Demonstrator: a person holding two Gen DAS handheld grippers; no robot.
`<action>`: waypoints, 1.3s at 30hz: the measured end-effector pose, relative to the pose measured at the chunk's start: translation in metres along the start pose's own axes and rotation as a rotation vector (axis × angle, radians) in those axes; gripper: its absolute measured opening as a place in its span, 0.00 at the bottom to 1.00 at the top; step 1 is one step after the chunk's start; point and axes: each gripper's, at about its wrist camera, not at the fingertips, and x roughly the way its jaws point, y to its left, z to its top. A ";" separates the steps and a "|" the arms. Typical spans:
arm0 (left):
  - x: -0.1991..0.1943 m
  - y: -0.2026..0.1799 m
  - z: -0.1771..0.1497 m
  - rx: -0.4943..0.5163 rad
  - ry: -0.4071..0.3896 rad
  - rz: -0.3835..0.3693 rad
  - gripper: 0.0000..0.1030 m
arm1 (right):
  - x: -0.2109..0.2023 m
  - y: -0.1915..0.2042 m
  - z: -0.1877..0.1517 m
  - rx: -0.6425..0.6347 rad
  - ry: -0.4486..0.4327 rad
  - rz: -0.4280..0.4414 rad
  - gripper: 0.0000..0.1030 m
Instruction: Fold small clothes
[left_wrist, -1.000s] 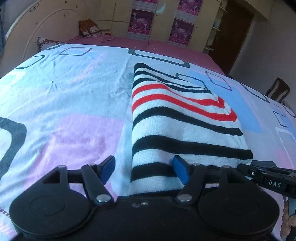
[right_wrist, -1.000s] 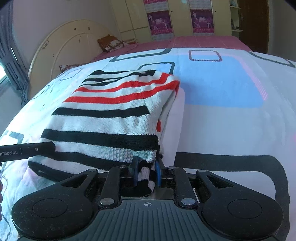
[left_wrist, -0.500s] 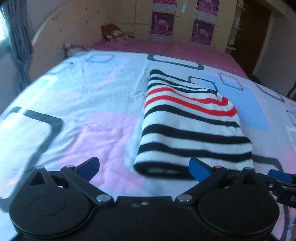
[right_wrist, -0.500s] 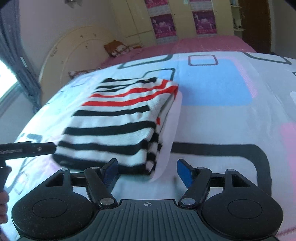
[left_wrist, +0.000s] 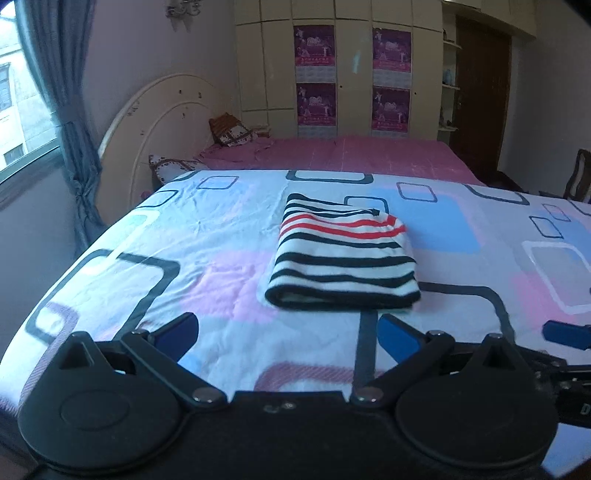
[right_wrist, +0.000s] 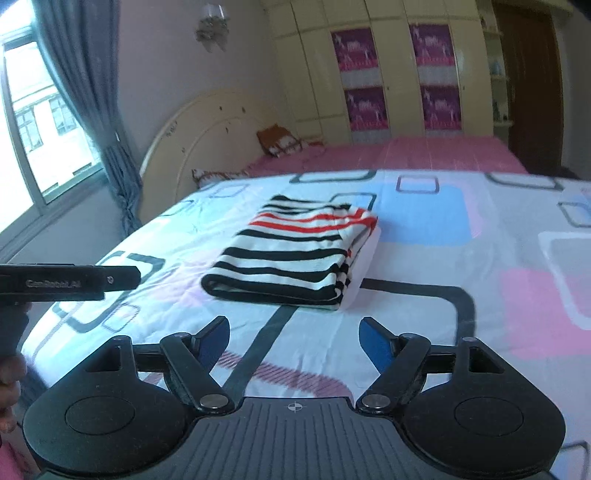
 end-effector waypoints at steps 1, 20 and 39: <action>-0.009 0.001 -0.003 -0.014 -0.006 -0.001 1.00 | -0.013 0.005 -0.002 -0.009 -0.014 -0.010 0.83; -0.089 -0.002 -0.023 -0.009 -0.076 0.050 1.00 | -0.102 0.039 -0.014 0.010 -0.209 -0.162 1.00; -0.098 -0.013 -0.025 -0.021 -0.081 0.044 1.00 | -0.111 0.027 -0.015 0.010 -0.224 -0.149 1.00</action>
